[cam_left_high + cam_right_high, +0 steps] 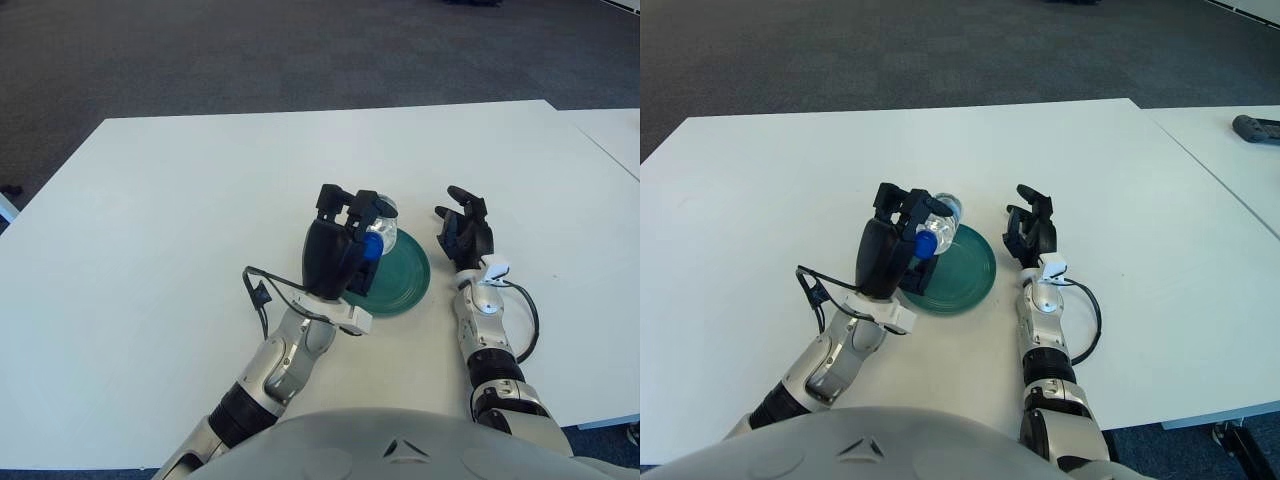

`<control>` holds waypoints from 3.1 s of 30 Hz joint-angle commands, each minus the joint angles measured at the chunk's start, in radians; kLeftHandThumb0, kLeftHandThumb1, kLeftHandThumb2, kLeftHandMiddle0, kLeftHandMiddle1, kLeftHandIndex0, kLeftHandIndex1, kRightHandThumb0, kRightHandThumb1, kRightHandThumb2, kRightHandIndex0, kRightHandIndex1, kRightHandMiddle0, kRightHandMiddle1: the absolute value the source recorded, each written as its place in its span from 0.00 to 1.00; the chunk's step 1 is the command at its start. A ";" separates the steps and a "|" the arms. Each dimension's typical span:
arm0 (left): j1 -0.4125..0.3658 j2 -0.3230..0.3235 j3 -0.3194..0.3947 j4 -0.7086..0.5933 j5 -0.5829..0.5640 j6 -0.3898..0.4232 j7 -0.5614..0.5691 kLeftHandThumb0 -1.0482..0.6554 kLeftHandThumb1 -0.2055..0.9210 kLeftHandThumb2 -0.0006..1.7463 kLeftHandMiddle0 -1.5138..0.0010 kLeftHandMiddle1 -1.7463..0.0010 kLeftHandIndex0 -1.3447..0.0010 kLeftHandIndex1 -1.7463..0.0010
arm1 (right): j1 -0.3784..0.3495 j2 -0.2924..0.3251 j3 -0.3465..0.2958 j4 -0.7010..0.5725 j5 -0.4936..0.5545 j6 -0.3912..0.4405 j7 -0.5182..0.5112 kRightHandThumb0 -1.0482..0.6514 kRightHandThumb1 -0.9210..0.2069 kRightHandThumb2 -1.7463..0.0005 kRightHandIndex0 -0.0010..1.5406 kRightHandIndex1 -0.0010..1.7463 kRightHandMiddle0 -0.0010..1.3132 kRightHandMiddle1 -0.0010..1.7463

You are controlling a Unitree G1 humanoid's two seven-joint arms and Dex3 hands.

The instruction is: Put the bottle into the plate.

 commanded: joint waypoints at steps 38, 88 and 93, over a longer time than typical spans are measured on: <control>0.081 -0.048 0.003 0.099 -0.095 -0.067 -0.060 0.61 0.17 0.94 0.40 0.09 0.52 0.00 | 0.128 0.061 0.009 0.075 0.101 0.063 0.149 0.85 0.31 0.51 0.35 0.89 0.00 0.69; 0.093 -0.112 0.045 0.272 -0.298 -0.093 -0.131 0.36 0.58 0.65 0.31 0.00 0.62 0.00 | 0.075 0.006 -0.054 0.229 0.134 0.010 0.243 0.26 0.00 0.58 0.29 0.61 0.03 0.65; 0.085 -0.108 0.048 0.276 -0.297 -0.101 -0.138 0.38 0.79 0.48 0.63 0.05 0.74 0.00 | 0.078 -0.002 -0.054 0.228 0.130 0.013 0.245 0.25 0.00 0.59 0.23 0.63 0.04 0.66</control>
